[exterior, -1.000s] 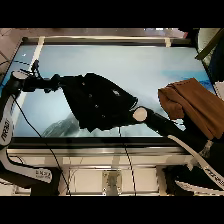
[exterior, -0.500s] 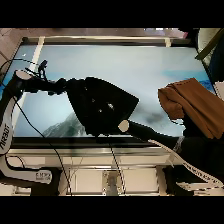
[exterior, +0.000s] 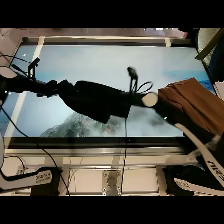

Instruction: Fold the clothes and pants, and hang the long-sleeved shirts on hangers.

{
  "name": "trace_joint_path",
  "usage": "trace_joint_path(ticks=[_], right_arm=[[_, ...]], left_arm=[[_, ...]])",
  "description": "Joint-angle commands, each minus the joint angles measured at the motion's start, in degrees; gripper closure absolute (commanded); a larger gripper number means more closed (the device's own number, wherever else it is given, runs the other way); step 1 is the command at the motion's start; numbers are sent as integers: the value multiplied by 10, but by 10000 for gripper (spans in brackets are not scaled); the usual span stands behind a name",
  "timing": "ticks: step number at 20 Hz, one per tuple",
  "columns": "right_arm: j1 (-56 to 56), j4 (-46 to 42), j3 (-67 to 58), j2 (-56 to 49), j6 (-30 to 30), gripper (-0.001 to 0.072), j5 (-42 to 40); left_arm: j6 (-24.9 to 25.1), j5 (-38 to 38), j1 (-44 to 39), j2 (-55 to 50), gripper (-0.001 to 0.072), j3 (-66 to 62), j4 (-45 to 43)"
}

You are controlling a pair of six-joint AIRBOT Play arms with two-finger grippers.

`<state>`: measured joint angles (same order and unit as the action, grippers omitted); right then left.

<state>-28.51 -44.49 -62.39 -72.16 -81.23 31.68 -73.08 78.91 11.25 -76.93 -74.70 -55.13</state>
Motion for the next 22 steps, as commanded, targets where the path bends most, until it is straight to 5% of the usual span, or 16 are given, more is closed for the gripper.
trace_joint_path(ticks=[1, 4, 7, 8, 9, 10, 11, 12, 18, 20, 22], right_arm=[[83, -76, -74, 59, 1, 704, 87], [92, -100, -95, 19, 1, 706, 118], [93, -109, -95, -71, 0, 702, 127], [93, -108, -95, -103, 0, 579, 110], [93, -108, -96, -128, -7, 282, 89], [94, -108, -98, -149, -8, 170, 70], [100, -108, -104, -159, -8, 171, 61], [111, -108, -111, -157, -8, 171, 67], [236, -215, -119, -24, 29, 194, 357], [251, -221, -23, 51, 28, 194, 373], [244, -175, 125, 127, 15, 193, 296]], left_arm=[[-25, 112, -27, 72, 681, 3, -74], [-32, 100, -102, 92, 681, 43, -92], [-77, -18, -167, 83, 680, 136, -140], [-81, -62, -177, 75, 680, 165, -137], [-93, -101, -186, 65, 665, 189, -134], [-107, -129, -189, 53, 495, 198, -134], [-107, -149, -189, 43, 202, 195, -134], [-108, -169, -181, 42, 66, 189, -134], [-96, -178, -35, 136, 49, 152, -160], [-96, -146, 21, 166, 49, 185, -164], [-97, -120, 49, 180, 49, 265, -142]])
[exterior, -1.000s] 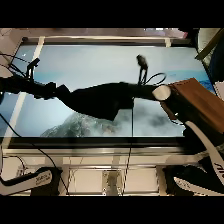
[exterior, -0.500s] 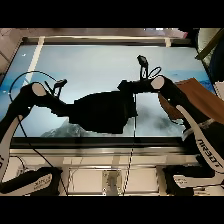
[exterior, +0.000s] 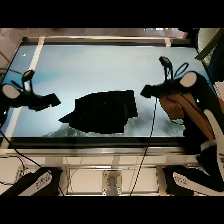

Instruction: Fold the clothes and pants, and hang the long-sleeved shirts on hangers.

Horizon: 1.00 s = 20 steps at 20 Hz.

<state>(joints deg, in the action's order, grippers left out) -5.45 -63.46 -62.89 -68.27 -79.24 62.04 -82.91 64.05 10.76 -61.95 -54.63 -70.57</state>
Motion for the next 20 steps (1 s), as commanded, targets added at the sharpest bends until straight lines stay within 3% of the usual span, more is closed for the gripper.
trace_joint_path(ticks=[1, 2, 4, 6, 9, 11, 13, 16, 20], right_arm=[[7, 65, 195, 115, -10, 193, -52], [-2, 129, 250, 135, -7, 192, -87], [-26, 205, 300, 144, 9, 191, -105], [-64, 211, 304, 143, 24, 190, -122], [-115, 210, 304, 143, 24, 189, -228], [-128, 210, 304, 143, 24, 190, -273], [-128, 205, 304, 143, 24, 191, -269], [-128, 192, 304, 143, 24, 192, -268], [-127, 135, 304, 109, 21, 192, -235]], left_arm=[[2, 8, 58, 34, 50, 114, 48], [9, -31, 58, 36, 51, 154, 89], [78, -104, 57, 34, 52, 217, 207], [151, -107, 57, 33, 54, 249, 295], [258, -118, 56, 32, 56, 258, 366], [290, -105, 56, 32, 60, 258, 403], [290, -70, 56, 32, 260, 258, 409], [290, -22, 57, 32, 682, 258, 407], [290, -14, 57, 32, 678, 258, 407]])
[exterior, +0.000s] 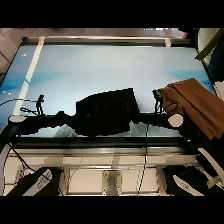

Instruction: Fold the clothes and pants, and hang the long-sleeved shirts on hangers.

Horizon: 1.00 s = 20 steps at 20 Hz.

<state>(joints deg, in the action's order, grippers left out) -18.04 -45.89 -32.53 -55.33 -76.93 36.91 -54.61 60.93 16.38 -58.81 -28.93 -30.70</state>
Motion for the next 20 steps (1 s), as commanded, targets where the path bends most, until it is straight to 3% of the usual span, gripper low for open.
trace_joint_path(ticks=[1, 3, 6, 10, 17, 20], right_arm=[[0, -55, 0, -40, -4, 192, 17], [5, -24, -3, -83, -3, 192, 2], [4, 34, -15, -138, 6, 191, 45], [4, 81, -14, -143, 5, 191, 71], [-3, 88, -10, -163, 6, 193, 51], [-10, 120, -10, -180, 42, 209, 55]], left_arm=[[7, 17, 0, 0, 678, 1, 8], [7, 17, 0, 0, 678, 1, 8], [6, 19, 0, 0, 678, 1, 8], [7, 19, 0, 0, 678, 1, 8], [7, 19, 0, 0, 678, 1, 8], [7, 19, 0, 0, 678, 1, 8]])
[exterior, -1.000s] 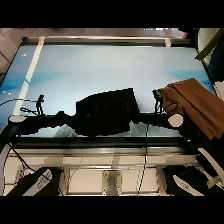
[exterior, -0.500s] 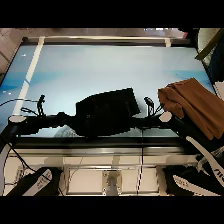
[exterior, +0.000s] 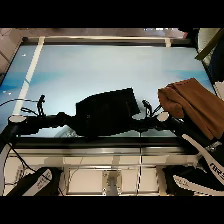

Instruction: Fold the clothes and pants, and hang the long-sleeved shirts on hangers.

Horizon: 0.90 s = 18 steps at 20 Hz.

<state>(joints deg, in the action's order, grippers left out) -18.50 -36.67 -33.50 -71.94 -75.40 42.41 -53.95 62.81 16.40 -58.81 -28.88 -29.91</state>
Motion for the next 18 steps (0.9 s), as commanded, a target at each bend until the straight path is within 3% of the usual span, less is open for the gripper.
trace_joint_path(ticks=[1, 2, 3, 4, 5, 8, 10, 13, 15, 18], right_arm=[[-12, 45, -1, -20, 42, 226, -1], [-18, 64, -1, -24, 56, 284, -1], [-23, 83, -2, -23, 70, 392, 0], [-23, 95, -5, -19, 76, 632, 3], [-23, 96, -12, -10, 80, 705, 3], [-8, 73, -72, 60, 93, 704, 35], [14, 42, -143, 133, 79, 704, 120], [28, 13, -273, 234, 7, 705, 205], [26, 1, -354, 266, -28, 707, 216], [26, -15, -443, 264, -36, 707, 227]], left_arm=[[0, 0, 0, 0, 678, 0, 0], [0, 0, 0, 0, 678, 0, 0], [0, 0, 0, 0, 678, 0, 0], [0, 0, 0, 1, 678, 0, 0], [0, 0, 1, 2, 679, -2, 0], [0, 25, 15, 32, 680, -36, -1], [-3, 98, 37, 69, 681, -89, 0], [-69, 181, 55, 136, 681, -200, -1], [-112, 196, 53, 174, 682, -289, 0], [-133, 191, 54, 202, 682, -419, -32]])
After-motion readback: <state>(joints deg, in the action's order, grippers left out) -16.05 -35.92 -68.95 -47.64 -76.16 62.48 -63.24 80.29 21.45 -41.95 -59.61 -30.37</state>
